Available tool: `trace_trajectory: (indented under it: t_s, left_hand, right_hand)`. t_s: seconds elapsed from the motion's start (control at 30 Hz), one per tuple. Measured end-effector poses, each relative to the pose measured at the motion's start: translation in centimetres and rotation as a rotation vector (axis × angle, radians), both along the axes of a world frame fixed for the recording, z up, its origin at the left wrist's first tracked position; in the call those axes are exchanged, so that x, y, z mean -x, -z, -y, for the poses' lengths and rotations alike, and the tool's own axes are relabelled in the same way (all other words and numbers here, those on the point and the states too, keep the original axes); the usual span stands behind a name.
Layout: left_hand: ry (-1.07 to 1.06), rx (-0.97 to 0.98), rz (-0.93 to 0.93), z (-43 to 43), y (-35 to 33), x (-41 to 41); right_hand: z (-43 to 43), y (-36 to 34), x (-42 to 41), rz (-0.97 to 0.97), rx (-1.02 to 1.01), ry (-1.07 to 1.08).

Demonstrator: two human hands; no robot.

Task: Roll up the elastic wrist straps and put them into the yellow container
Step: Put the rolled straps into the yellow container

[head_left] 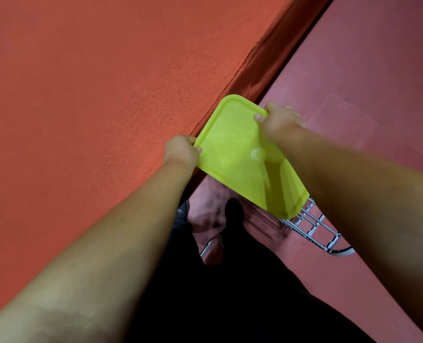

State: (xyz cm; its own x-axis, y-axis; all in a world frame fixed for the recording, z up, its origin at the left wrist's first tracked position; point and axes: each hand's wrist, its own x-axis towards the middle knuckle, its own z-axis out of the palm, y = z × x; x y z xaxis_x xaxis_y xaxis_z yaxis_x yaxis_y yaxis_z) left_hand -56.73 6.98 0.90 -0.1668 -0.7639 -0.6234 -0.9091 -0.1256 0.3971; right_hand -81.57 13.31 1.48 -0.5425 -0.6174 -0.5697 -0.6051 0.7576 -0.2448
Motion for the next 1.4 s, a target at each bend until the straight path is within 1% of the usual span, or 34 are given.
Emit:
trace_trajectory:
  t_s: [0.13,0.2,0.27,0.33,0.37,0.47,0.53,0.6,0.67,0.77,0.83,1.07,1.17,1.23,1.3,1.33,1.4]
  left_hand:
    - [0.093,0.050,0.093,0.2,-0.6,1.0]
    - [0.171,0.118,0.156,-0.3,-0.9,2.0]
    - [0.287,0.227,0.211,-1.5,-1.3,3.3]
    - [0.426,0.342,0.213,-3.0,-1.8,5.1]
    - [0.502,0.362,0.197,-3.7,-2.0,6.1]
    - [0.763,0.264,0.150,-5.9,-2.2,9.4]
    - [0.998,0.264,0.132,-7.8,-1.6,11.3]
    - [1.212,0.280,0.138,-10.4,-0.9,12.6]
    - [1.317,0.277,0.181,-12.6,-0.2,13.3]
    - [1.326,0.272,0.271,-14.6,0.2,13.8]
    - [1.308,0.272,0.291,-15.0,0.4,14.2]
    - [1.371,0.298,0.382,-14.9,0.7,15.2]
    - [1.424,0.367,0.391,-14.6,0.9,14.8]
    - [1.434,0.393,0.381,-14.3,1.1,14.6]
    - [1.430,0.378,0.364,-14.0,0.7,14.4]
    - [1.424,0.362,0.351,-13.7,0.2,14.3]
    - [1.392,0.303,0.274,-12.9,-0.6,14.0]
  right_hand:
    - [0.0,0.5,0.5,0.018,0.035,0.065]
    - [-0.2,0.7,0.5,0.033,0.024,0.064]
    - [-0.7,1.0,0.8,0.040,-0.012,0.074]
    - [-1.8,1.1,1.4,0.015,-0.045,0.080]
    - [-2.6,1.2,1.8,-0.004,-0.050,0.086]
    - [-5.8,1.4,3.3,-0.036,-0.046,0.160]
    - [-8.0,1.9,4.6,-0.024,-0.060,0.220]
    - [-10.0,2.5,6.0,0.039,-0.047,0.284]
    - [-11.7,2.9,7.0,0.163,-0.005,0.357]
    - [-13.6,3.1,7.4,0.330,0.055,0.475]
    - [-14.2,3.3,7.3,0.403,0.106,0.547]
    - [-14.4,3.5,7.2,0.419,0.167,0.680]
    - [-14.6,2.9,6.9,0.470,0.195,0.735]
    - [-14.5,2.6,6.8,0.486,0.196,0.732]
    - [-14.2,1.9,6.6,0.461,0.165,0.697]
    - [-13.9,1.6,6.5,0.430,0.126,0.660]
    - [-13.1,0.5,6.2,0.352,-0.001,0.503]
